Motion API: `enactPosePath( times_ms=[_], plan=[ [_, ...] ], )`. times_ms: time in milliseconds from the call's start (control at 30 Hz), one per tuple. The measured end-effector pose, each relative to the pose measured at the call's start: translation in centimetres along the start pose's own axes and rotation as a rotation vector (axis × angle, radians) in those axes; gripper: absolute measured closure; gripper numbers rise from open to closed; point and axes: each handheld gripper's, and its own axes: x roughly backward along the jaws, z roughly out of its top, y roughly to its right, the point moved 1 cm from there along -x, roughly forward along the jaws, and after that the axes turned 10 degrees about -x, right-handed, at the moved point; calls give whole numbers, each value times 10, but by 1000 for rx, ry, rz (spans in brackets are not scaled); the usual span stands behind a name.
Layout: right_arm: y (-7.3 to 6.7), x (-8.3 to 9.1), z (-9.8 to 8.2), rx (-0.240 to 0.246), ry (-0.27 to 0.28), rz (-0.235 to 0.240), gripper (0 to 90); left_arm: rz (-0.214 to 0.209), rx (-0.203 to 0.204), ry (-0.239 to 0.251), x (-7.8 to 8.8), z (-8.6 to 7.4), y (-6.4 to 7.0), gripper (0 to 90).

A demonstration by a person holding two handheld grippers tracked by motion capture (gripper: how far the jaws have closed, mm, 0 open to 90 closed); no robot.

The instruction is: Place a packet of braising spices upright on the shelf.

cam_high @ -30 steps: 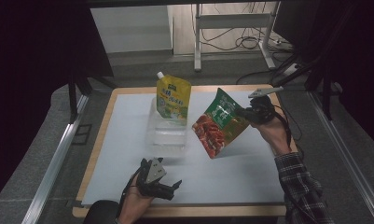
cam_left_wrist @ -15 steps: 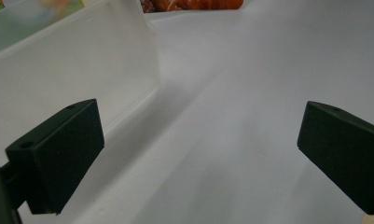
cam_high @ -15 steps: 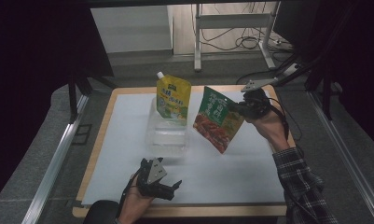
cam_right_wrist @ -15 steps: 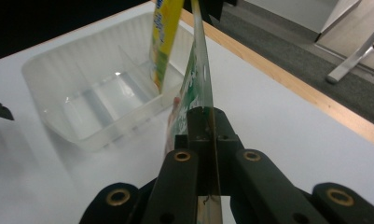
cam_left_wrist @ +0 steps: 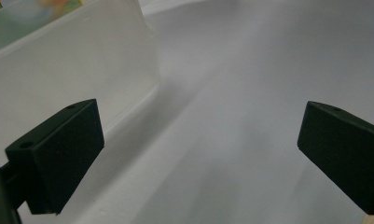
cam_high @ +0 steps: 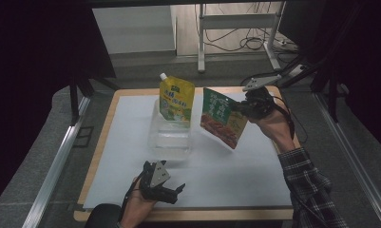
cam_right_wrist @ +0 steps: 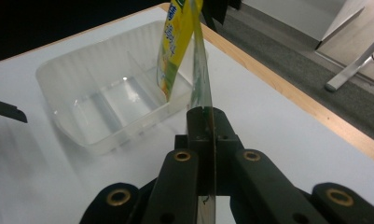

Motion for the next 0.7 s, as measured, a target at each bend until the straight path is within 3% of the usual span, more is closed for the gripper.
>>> enactPosePath(
  times_ms=[300, 700],
  plan=[
    [-13, 11, 15, 24, 24, 54, 893, 3, -3, 2, 0, 0, 0, 0],
    [-18, 18, 30, 29, 53, 87, 893, -2, -7, -6, -2, -1, 0, 0]
  ],
)
